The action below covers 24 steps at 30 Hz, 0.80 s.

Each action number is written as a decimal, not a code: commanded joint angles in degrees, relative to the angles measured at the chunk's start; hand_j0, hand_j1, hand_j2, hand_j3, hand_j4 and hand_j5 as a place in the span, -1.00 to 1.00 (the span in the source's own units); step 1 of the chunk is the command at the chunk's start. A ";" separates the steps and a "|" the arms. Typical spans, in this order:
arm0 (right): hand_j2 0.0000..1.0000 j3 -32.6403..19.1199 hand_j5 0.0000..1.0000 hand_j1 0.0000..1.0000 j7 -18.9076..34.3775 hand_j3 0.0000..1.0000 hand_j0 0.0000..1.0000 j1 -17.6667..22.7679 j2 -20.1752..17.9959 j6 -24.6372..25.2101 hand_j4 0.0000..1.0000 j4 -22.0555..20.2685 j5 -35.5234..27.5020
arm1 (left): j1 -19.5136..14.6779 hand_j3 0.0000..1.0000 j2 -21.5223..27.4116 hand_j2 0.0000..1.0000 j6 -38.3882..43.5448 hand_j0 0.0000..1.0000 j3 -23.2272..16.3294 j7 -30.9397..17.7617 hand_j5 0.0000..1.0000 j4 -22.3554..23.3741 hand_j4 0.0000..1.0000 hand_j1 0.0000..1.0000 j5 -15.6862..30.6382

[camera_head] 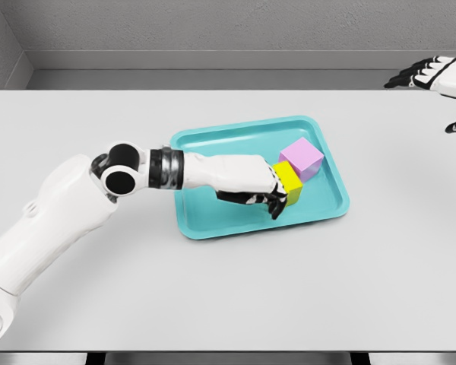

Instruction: Push two cubes

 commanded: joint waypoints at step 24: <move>1.00 0.24 1.00 1.00 -0.03 1.00 1.00 0.97 -1.48 0.17 1.00 -2.07 -0.31 | 0.00 -0.32 -11.35 -0.32 0.15 -0.32 -0.20 0.02 -0.32 13.88 -0.32 -0.32 -10.34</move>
